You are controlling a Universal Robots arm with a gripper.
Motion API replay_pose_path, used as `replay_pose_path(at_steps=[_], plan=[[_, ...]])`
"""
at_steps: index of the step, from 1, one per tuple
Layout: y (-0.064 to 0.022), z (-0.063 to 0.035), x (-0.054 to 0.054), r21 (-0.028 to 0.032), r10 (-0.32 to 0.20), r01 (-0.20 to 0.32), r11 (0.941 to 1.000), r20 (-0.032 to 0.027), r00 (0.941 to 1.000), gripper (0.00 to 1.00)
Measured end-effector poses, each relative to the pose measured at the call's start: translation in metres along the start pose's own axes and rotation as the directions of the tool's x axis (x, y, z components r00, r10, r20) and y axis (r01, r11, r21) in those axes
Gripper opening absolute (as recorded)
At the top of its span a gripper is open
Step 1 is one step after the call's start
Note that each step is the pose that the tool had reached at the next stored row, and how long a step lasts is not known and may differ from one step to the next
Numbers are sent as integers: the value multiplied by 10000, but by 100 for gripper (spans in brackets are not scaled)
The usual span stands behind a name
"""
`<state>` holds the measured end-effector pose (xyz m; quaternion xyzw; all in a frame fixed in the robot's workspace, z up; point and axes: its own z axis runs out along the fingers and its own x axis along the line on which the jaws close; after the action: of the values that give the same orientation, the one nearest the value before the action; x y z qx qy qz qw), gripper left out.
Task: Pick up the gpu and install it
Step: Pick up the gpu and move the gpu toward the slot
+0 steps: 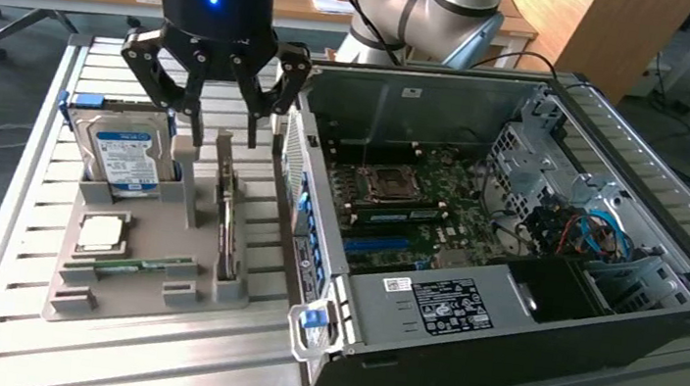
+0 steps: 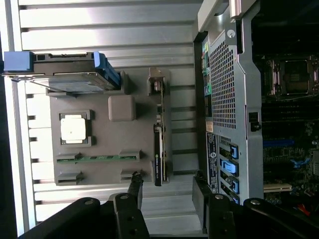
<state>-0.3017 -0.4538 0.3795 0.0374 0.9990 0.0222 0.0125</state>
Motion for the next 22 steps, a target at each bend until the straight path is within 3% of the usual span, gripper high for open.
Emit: replay_pose_path(at_steps=[16, 22], plan=[[-10, 215, 5, 0, 0, 0, 10000, 0, 10000, 53], [-10, 221, 5, 1, 0, 0, 10000, 0, 10000, 53]])
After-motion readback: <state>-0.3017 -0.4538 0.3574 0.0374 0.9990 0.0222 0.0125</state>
